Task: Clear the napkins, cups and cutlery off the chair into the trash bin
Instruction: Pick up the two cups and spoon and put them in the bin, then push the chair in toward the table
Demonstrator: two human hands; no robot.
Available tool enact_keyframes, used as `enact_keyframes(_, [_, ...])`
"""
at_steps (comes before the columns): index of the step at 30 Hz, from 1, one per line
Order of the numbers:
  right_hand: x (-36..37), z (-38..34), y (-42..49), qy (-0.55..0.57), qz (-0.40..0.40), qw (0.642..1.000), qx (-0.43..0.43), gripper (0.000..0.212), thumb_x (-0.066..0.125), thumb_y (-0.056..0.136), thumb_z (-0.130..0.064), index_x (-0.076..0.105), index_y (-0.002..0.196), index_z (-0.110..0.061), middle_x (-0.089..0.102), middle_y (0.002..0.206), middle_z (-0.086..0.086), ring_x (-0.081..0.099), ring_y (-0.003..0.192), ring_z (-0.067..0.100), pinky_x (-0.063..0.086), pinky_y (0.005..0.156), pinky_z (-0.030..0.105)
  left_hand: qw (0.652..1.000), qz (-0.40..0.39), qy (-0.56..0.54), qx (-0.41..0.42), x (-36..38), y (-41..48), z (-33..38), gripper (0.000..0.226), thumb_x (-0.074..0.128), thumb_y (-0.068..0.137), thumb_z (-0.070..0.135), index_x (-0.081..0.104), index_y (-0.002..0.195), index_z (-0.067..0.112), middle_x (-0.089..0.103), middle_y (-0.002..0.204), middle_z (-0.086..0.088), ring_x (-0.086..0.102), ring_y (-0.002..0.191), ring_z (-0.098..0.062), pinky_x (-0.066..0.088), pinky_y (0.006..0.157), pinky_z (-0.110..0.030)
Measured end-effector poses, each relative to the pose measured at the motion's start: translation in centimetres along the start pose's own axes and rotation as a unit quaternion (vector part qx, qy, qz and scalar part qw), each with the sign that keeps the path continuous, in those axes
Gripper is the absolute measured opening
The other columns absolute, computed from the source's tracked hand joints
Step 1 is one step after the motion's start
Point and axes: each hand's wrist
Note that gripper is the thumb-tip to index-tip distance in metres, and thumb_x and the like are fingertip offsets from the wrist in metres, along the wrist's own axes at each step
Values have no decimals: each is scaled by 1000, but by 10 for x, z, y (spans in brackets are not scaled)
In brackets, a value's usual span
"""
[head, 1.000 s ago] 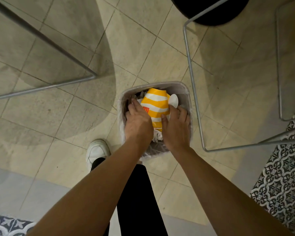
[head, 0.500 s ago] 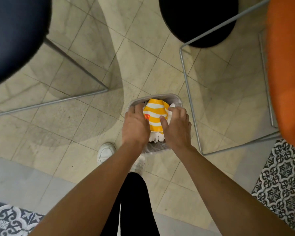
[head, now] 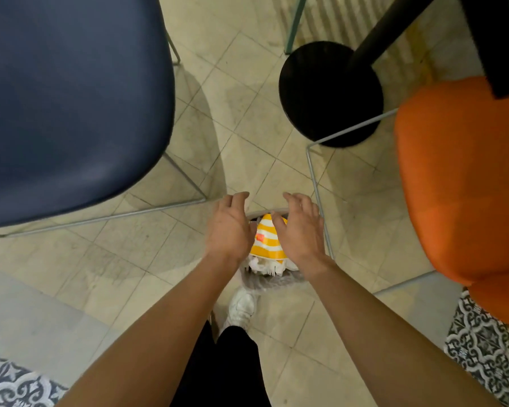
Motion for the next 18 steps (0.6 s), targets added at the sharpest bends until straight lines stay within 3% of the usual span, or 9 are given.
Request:
enact_keyframes(11, [-61,-74,0,-2,41,998,-48,52,46,92,-42,38,138,-18,38,138,3,30,130,21,24,107,37,997,82,-8,8,-100,-11,9,59,62,85,24,38,138,15,45,131,-11,47,114,-28,37,100,-36])
enact_keyframes(18, [-116,-150,-15,-21,98,990,-103,53,48,91,-42,38,138,-19,38,138,3,31,128,22,25,106,37,987,156,-1,33,-191,-23,14,59,62,86,29,37,138,18,43,135,-7,38,122,-26,37,97,-38])
Point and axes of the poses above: each hand's wrist, its own y-axis towards the middle knuckle, its own x-axis out of the palm, z = x × y
